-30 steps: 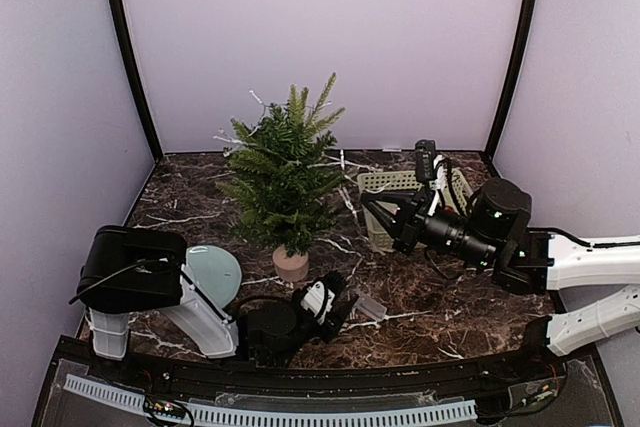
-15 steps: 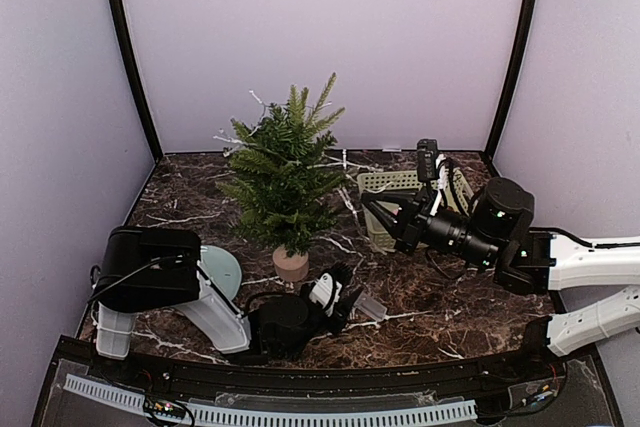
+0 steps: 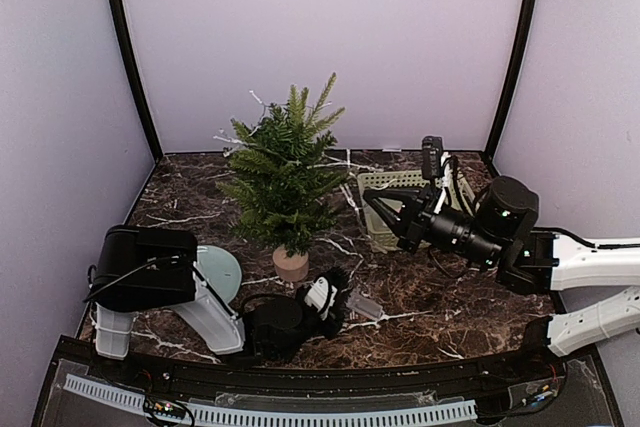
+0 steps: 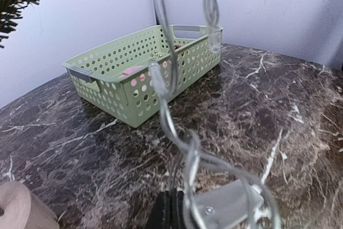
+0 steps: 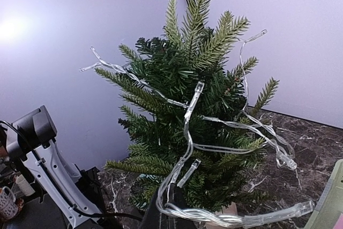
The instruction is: Decorate the small christmas tree
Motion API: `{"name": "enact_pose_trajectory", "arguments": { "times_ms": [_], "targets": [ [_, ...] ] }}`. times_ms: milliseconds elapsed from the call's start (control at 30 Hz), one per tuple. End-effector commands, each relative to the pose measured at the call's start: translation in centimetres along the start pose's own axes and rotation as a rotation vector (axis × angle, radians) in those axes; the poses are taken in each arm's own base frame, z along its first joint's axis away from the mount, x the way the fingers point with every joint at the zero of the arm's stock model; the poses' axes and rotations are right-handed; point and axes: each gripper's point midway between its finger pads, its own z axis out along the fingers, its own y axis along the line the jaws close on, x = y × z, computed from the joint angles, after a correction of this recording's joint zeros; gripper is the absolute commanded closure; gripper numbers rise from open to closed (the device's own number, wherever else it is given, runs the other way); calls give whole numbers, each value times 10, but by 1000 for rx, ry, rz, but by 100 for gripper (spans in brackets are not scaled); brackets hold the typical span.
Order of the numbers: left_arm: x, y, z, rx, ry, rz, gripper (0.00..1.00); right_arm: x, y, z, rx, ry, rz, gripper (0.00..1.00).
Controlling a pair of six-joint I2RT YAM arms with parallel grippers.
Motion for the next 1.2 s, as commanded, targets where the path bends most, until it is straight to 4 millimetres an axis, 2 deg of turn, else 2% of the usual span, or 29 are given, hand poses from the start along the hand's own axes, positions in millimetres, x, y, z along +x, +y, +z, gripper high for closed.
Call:
{"name": "enact_pose_trajectory", "arguments": {
  "times_ms": [0,100,333,367,400,433,467,500,533,567,700,733,767,867,900,933,967,1000,1033,1067,1100,1167],
  "targets": [
    [-35,4,-40,-14,-67,16,100,-26,11,-6,-29,-88,7,100],
    [-44,5,-61,-21,-73,20,100,-27,8,-9,-12,-96,7,100],
    [-53,39,-105,-97,-74,-95,100,-27,-2,-14,40,-107,14,100],
    [-62,37,-113,-90,-90,-98,100,-28,-4,-15,52,-112,13,100],
    [-60,44,-121,-113,-86,-91,100,-29,-5,-16,60,-115,10,100],
    [-72,43,-132,-104,-107,-113,100,-30,-6,-18,68,-119,9,100],
    [-69,52,-141,-141,-99,-113,100,-30,-8,-19,77,-118,8,100],
    [-81,52,-154,-128,-118,-145,100,-29,-10,-21,86,-120,7,100],
    [-80,62,-163,-171,-114,-150,100,-28,-11,-22,92,-118,8,100],
    [-90,63,-175,-160,-121,-170,100,-28,-12,-23,99,-117,10,100],
    [-103,85,-209,-215,-108,-236,100,-25,-18,-29,125,-116,17,100],
    [-98,90,-213,-237,-88,-203,100,-23,-20,-31,133,-115,19,100],
    [-108,96,-220,-242,-105,-252,100,-22,-21,-32,142,-114,22,100],
    [-113,111,-231,-320,-88,-180,100,-18,-26,-34,166,-107,23,100],
    [-123,120,-236,-368,-97,-198,100,-17,-27,-34,170,-107,23,100],
    [-122,124,-238,-393,-78,-133,100,-17,-28,-35,173,-105,24,100],
    [-137,135,-244,-444,-100,-205,100,-15,-29,-35,178,-101,24,100],
    [-131,144,-249,-473,-97,-186,100,-13,-30,-34,182,-92,21,100],
    [-149,154,-255,-488,-123,-256,100,-13,-30,-34,183,-88,20,100],
    [-148,166,-261,-490,-127,-253,100,-12,-30,-33,184,-82,17,100],
    [-163,172,-265,-495,-136,-283,100,-10,-30,-32,183,-76,15,100],
    [-179,186,-268,-539,-134,-272,100,-7,-29,-30,177,-65,11,100]
  ]
}}
